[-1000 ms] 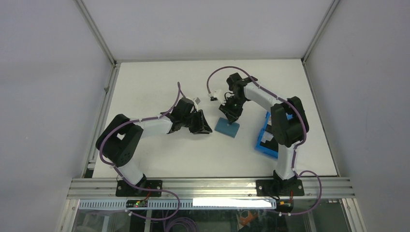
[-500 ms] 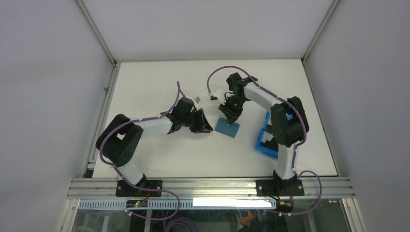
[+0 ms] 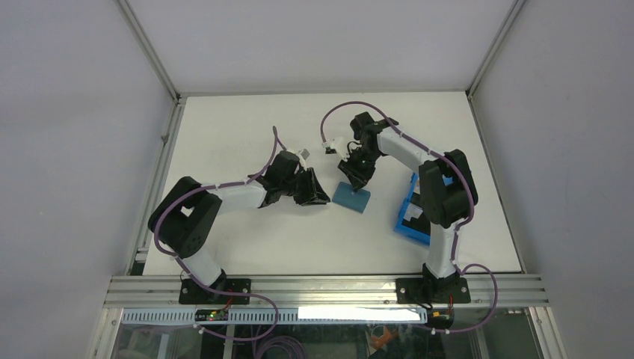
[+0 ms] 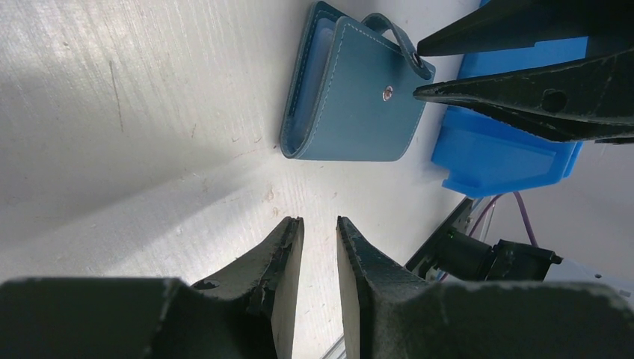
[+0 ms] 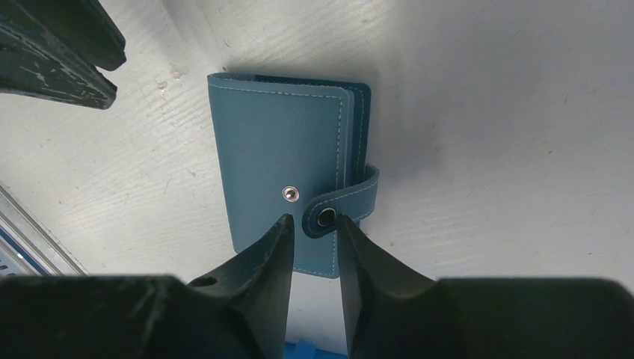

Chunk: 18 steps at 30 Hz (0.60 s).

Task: Put the credit cards into the card holder
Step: Close the card holder at the center of the board.

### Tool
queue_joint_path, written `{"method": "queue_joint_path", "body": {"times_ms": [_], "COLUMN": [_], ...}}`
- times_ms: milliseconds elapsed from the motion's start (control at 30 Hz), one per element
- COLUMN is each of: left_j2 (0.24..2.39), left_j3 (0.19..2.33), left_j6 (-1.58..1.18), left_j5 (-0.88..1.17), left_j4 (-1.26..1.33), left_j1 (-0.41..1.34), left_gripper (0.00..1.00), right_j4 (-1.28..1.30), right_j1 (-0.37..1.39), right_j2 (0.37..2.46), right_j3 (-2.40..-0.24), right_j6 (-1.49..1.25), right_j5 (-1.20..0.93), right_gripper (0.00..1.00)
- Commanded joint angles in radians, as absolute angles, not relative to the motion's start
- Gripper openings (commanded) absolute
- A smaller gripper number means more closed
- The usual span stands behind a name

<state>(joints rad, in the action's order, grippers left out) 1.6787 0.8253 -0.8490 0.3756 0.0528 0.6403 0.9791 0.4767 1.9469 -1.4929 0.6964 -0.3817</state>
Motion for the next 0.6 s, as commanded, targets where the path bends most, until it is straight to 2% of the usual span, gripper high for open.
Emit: {"method": "queue_joint_path", "body": {"times_ms": [0,300,567], "left_j2": [1.658,1.663,1.669], "left_j3": [0.815,0.812,0.808], "left_j6": [-0.86,-0.871,-0.88], "left_j5": [0.394,0.4,0.406], "left_j4": [0.119,0.135,0.149], "left_j1": [0.639,0.64,0.64], "left_gripper": [0.25,0.25,0.24], "right_j4": [0.944,0.933,0.938], "right_j1": [0.48,0.48,0.48], "right_j2": [1.871,1.877,1.894], "right_j3": [-1.524,-1.526,-1.528], "right_j6": [0.677,0.663,0.663], "right_j5": [-0.383,-0.37,-0.371], "right_gripper": [0.31,0.28,0.14]}}
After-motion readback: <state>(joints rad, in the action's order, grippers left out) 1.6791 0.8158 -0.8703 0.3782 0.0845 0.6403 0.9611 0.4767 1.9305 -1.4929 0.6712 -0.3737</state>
